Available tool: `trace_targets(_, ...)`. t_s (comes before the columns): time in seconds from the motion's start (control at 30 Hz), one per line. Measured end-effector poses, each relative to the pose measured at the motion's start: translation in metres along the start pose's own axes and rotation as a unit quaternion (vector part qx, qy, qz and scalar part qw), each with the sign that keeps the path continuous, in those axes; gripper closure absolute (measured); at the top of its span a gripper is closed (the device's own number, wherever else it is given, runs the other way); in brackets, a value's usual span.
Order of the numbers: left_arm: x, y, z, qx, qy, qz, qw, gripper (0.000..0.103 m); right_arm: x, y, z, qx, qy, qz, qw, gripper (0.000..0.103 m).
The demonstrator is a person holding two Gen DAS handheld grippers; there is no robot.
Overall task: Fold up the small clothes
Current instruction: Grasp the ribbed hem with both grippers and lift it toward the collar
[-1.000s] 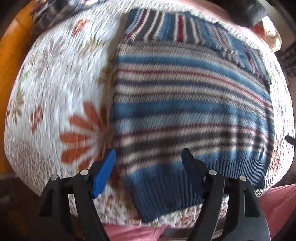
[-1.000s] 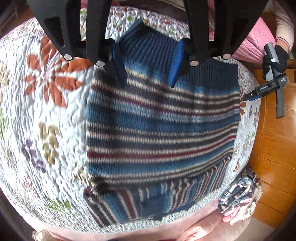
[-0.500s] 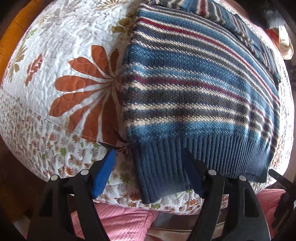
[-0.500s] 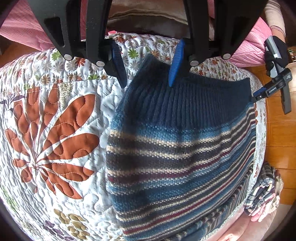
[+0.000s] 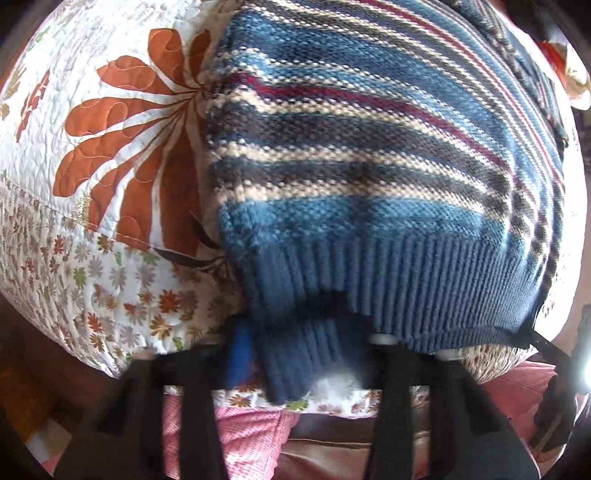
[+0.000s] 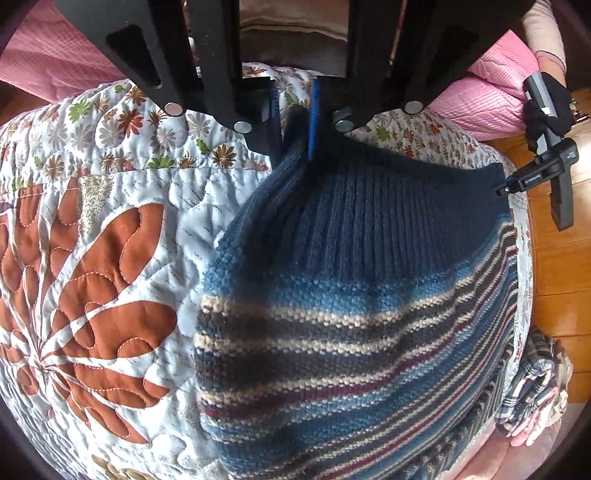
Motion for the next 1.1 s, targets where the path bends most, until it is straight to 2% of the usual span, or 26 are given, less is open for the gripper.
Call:
trace_targets(0.1, 0.008, -0.005, -0.001, 0.016, -0.003, -0.009, 0.9998, 0.095, 0.002, -0.011, 0.002, 0.007, 0.005, 0.022, 1.000, 0.093)
trace_targets(0.27, 0.008, -0.030, -0.001, 0.068, -0.026, -0.066, 0.9951, 0.096, 0.006, -0.044, 0.010, 0.034, 0.005, 0.071, 0.997, 0.094)
trace_targets(0.4, 0.014, -0.051, 0.007, 0.110, -0.017, -0.080, 0.9905, 0.096, -0.002, -0.067, 0.021, 0.054, 0.001, 0.098, 0.994, 0.094)
trace_targets(0.53, 0.014, -0.070, 0.028, 0.144, -0.011, -0.085, 0.9859, 0.096, -0.018, -0.083, 0.037, 0.066, -0.005, 0.104, 0.992, 0.094)
trace_targets(0.63, 0.000, -0.073, 0.046, 0.151, -0.018, -0.093, 0.9839, 0.096, -0.029, -0.088, 0.050, 0.072, -0.007, 0.102, 0.992, 0.094)
trace_targets(0.77, -0.001, -0.074, 0.073, 0.157, -0.031, -0.105, 0.9816, 0.096, -0.045, -0.091, 0.076, 0.074, -0.001, 0.102, 0.992, 0.094)
trace_targets(1.1, -0.020, -0.071, 0.147, 0.167, -0.053, -0.132, 0.9756, 0.095, -0.062, -0.082, 0.156, 0.074, 0.025, 0.108, 0.991, 0.094)
Point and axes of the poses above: each gripper's, at about its wrist camera, not at the fingertips, and y roughly the way its jaws point, x to its right, z to its top, the point moved 1 cm from there along y, roughly the way its jaws point, and after that the axes turned 14 degrees about y, right-handed, at the moved point
